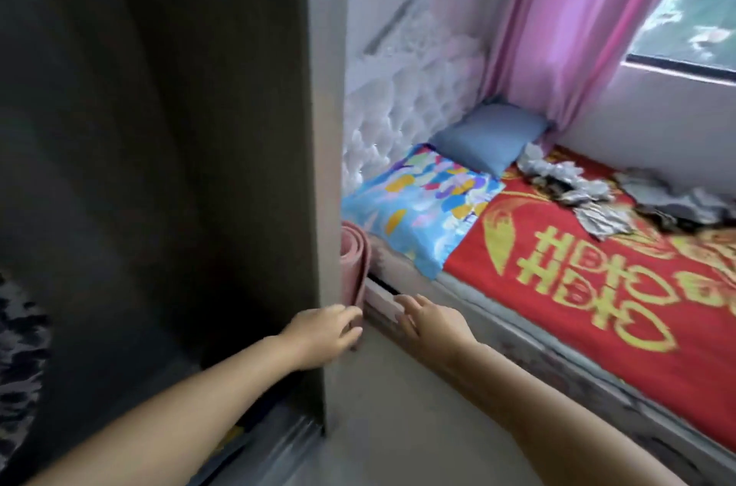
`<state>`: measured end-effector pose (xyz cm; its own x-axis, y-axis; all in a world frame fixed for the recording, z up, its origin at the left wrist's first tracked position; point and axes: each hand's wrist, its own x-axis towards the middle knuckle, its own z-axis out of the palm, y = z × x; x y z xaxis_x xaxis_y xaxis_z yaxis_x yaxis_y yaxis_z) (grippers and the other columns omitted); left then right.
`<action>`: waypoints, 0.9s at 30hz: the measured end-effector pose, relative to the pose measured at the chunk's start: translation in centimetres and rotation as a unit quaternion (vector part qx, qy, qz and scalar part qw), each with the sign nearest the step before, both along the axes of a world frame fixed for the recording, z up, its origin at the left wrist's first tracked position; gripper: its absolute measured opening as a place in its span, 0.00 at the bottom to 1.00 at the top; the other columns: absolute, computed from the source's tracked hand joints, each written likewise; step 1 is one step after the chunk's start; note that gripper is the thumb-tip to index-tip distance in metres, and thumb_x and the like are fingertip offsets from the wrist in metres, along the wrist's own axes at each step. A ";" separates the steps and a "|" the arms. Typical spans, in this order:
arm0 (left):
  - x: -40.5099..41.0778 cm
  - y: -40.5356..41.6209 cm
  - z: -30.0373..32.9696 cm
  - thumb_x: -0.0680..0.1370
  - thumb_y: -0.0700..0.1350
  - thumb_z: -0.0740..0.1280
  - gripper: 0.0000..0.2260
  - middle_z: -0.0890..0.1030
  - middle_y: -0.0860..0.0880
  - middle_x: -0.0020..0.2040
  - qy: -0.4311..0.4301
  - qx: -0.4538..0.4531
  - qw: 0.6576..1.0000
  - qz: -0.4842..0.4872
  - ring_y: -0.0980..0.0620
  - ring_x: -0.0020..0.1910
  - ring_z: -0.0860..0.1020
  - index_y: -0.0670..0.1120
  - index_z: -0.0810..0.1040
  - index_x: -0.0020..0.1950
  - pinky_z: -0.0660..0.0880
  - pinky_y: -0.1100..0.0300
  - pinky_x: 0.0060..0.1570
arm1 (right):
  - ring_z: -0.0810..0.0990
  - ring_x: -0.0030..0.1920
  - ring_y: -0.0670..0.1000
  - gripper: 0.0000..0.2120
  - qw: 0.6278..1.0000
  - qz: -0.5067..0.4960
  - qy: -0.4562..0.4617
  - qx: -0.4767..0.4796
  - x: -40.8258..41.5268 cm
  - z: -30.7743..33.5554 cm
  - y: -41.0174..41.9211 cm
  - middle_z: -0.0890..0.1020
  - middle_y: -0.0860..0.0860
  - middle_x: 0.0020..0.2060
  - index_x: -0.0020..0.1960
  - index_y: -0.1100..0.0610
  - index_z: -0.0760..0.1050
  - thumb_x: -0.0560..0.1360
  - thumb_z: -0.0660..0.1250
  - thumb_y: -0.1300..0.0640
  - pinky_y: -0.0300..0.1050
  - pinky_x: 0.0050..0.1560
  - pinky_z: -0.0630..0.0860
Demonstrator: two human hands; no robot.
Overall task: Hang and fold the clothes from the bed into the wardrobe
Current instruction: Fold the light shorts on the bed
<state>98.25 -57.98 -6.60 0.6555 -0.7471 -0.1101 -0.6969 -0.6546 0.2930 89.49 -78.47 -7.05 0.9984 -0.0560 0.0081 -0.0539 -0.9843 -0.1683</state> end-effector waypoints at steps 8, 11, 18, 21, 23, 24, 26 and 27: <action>-5.9 -22.5 0.2 0.81 0.56 0.56 0.18 0.76 0.50 0.62 0.012 -0.002 0.991 -0.133 0.48 0.59 0.76 0.52 0.68 0.70 0.71 0.54 0.52 | 0.81 0.53 0.55 0.20 0.990 -0.135 0.022 -0.019 -11.9 0.2 -19.2 0.75 0.48 0.64 0.72 0.47 0.62 0.82 0.49 0.45 0.49 0.46 0.77; -8.0 -30.7 1.0 0.81 0.55 0.55 0.20 0.76 0.50 0.62 0.028 -0.020 0.986 -0.163 0.49 0.57 0.76 0.51 0.67 0.71 0.70 0.56 0.48 | 0.81 0.50 0.53 0.21 0.985 -0.168 0.024 -0.032 -15.4 1.1 -26.5 0.75 0.48 0.64 0.73 0.48 0.62 0.82 0.48 0.44 0.45 0.38 0.75; -14.1 -47.1 1.6 0.82 0.55 0.56 0.21 0.76 0.52 0.61 0.055 -0.022 0.970 -0.235 0.53 0.51 0.77 0.51 0.64 0.73 0.76 0.56 0.45 | 0.82 0.47 0.55 0.20 0.965 -0.255 0.052 -0.046 -24.0 2.4 -39.9 0.75 0.49 0.64 0.73 0.50 0.62 0.84 0.48 0.48 0.49 0.39 0.79; -14.7 -52.0 1.3 0.82 0.54 0.55 0.21 0.76 0.50 0.62 0.048 0.000 0.963 -0.264 0.51 0.52 0.78 0.50 0.64 0.74 0.78 0.52 0.47 | 0.81 0.50 0.55 0.19 0.958 -0.282 0.054 -0.027 -26.0 1.5 -43.5 0.75 0.49 0.63 0.73 0.50 0.63 0.83 0.49 0.50 0.50 0.44 0.79; -14.9 -55.3 0.8 0.83 0.54 0.55 0.21 0.75 0.49 0.64 0.047 0.014 0.960 -0.277 0.49 0.54 0.77 0.49 0.64 0.74 0.78 0.49 0.49 | 0.81 0.51 0.55 0.19 0.954 -0.293 0.066 -0.015 -26.8 0.6 -46.0 0.76 0.49 0.63 0.72 0.50 0.64 0.83 0.49 0.51 0.48 0.44 0.77; -14.7 -57.0 0.6 0.83 0.53 0.55 0.21 0.75 0.49 0.65 0.048 0.018 0.957 -0.284 0.49 0.55 0.77 0.49 0.64 0.74 0.78 0.49 0.50 | 0.81 0.51 0.55 0.19 0.952 -0.297 0.073 -0.013 -26.9 0.2 -47.3 0.76 0.49 0.63 0.72 0.50 0.64 0.83 0.50 0.51 0.47 0.44 0.77; -13.7 -60.9 -0.3 0.83 0.53 0.55 0.20 0.75 0.49 0.64 0.043 0.018 0.955 -0.293 0.50 0.55 0.77 0.49 0.64 0.74 0.78 0.50 0.48 | 0.81 0.53 0.54 0.19 0.946 -0.315 0.075 -0.004 -26.2 -0.6 -50.7 0.75 0.49 0.63 0.72 0.50 0.65 0.83 0.50 0.50 0.48 0.48 0.77; -13.0 -62.8 -0.7 0.83 0.53 0.55 0.20 0.75 0.49 0.64 0.040 0.015 0.955 -0.294 0.50 0.55 0.77 0.49 0.65 0.73 0.78 0.52 0.47 | 0.80 0.53 0.54 0.19 0.944 -0.322 0.069 -0.001 -25.5 -1.0 -52.5 0.76 0.50 0.63 0.72 0.50 0.65 0.83 0.50 0.50 0.49 0.49 0.78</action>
